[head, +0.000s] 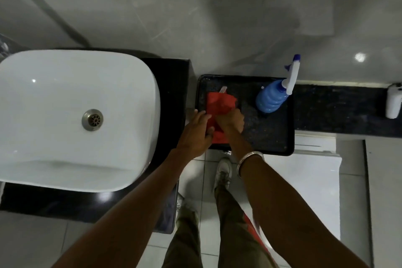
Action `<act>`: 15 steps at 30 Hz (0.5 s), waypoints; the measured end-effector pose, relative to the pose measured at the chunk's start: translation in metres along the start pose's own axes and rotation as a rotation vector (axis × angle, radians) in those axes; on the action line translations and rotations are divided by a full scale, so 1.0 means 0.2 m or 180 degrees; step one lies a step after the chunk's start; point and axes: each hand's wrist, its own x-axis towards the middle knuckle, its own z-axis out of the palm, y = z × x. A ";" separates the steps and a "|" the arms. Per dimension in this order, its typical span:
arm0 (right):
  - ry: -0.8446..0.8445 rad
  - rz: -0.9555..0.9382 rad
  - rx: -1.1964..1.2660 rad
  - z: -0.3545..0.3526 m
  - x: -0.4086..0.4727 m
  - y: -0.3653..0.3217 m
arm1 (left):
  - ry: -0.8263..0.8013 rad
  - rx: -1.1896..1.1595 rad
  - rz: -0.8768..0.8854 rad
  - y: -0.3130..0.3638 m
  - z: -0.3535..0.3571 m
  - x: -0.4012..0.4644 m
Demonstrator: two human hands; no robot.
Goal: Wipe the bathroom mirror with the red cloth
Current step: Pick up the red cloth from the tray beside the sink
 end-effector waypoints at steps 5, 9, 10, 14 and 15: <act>-0.0268 -0.0612 -0.0380 -0.05 0.02 0.01 | 0.0202 -0.1573 -0.0640 0.06 0.02 0.04; -0.0792 -0.0475 0.0292 -0.10 -0.05 -0.05 | 0.0340 -0.2293 -0.0817 0.09 -0.04 0.01; -0.0817 -0.0488 0.0401 -0.13 -0.08 -0.07 | 0.0309 -0.2460 -0.0777 0.12 -0.06 0.01; -0.0599 -0.1336 -0.0044 -0.30 -0.41 -0.30 | 0.0085 -0.4353 -0.0564 0.16 -0.20 -0.04; -0.0616 -0.1654 -0.0351 -0.34 -0.53 -0.37 | -0.0095 -0.5055 -0.0658 0.16 -0.27 -0.06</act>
